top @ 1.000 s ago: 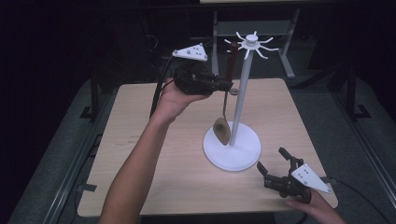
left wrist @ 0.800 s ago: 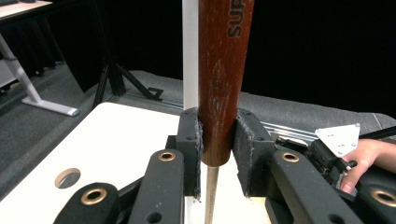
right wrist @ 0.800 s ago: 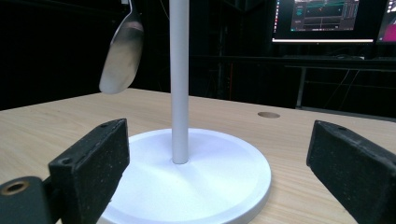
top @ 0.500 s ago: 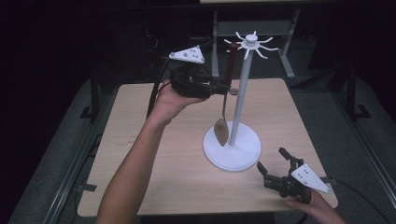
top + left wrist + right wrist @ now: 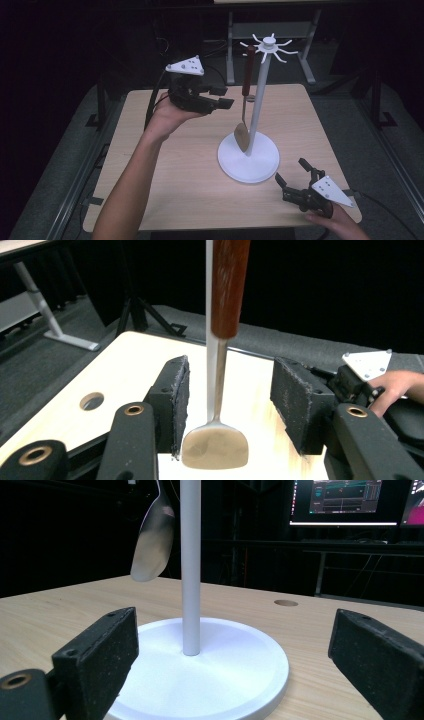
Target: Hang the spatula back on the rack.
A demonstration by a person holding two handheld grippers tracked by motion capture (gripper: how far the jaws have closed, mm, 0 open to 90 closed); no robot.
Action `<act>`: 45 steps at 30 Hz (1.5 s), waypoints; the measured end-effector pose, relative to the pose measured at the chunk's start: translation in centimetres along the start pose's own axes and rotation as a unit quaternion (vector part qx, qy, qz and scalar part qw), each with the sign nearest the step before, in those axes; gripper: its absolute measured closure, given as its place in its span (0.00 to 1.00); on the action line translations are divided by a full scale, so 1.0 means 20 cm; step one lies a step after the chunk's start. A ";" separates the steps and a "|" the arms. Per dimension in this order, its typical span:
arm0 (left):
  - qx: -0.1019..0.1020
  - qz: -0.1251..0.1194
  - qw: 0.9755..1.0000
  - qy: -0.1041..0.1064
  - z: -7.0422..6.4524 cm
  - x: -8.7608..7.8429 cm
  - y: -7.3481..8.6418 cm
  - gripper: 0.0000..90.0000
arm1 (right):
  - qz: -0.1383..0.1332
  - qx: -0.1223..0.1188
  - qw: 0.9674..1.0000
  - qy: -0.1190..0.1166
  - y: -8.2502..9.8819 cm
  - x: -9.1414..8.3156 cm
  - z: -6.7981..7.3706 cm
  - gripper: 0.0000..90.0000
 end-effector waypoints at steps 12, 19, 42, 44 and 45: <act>0.000 0.009 1.000 -0.027 0.01 -0.09 0.13 0.48 | 0.000 0.001 1.000 0.000 0.00 0.00 0.00 0.06; -0.010 0.014 0.999 -0.038 0.02 -0.11 0.24 0.44 | 0.000 0.001 1.000 0.000 0.00 0.00 0.00 0.06; -0.030 0.024 0.994 -0.107 0.02 -0.21 0.66 0.29 | 0.000 0.000 1.000 0.000 0.00 0.00 0.00 0.06; -0.035 0.021 0.993 -0.114 0.03 -0.22 0.69 0.27 | 0.000 0.000 1.000 0.000 0.00 0.00 0.00 0.06; -0.036 0.018 0.992 -0.118 0.03 -0.23 0.71 0.26 | 0.000 0.000 1.000 0.000 0.00 0.00 0.00 0.06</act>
Point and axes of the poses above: each handheld gripper's, and its own axes: x roughly forward along the jaws, y roughly out of its underside, z roughly to its left, the point moved 2 cm from there along x, roughly forward along the jaws, and after that the axes turned 7 degrees about -x, right-handed, at the moved point
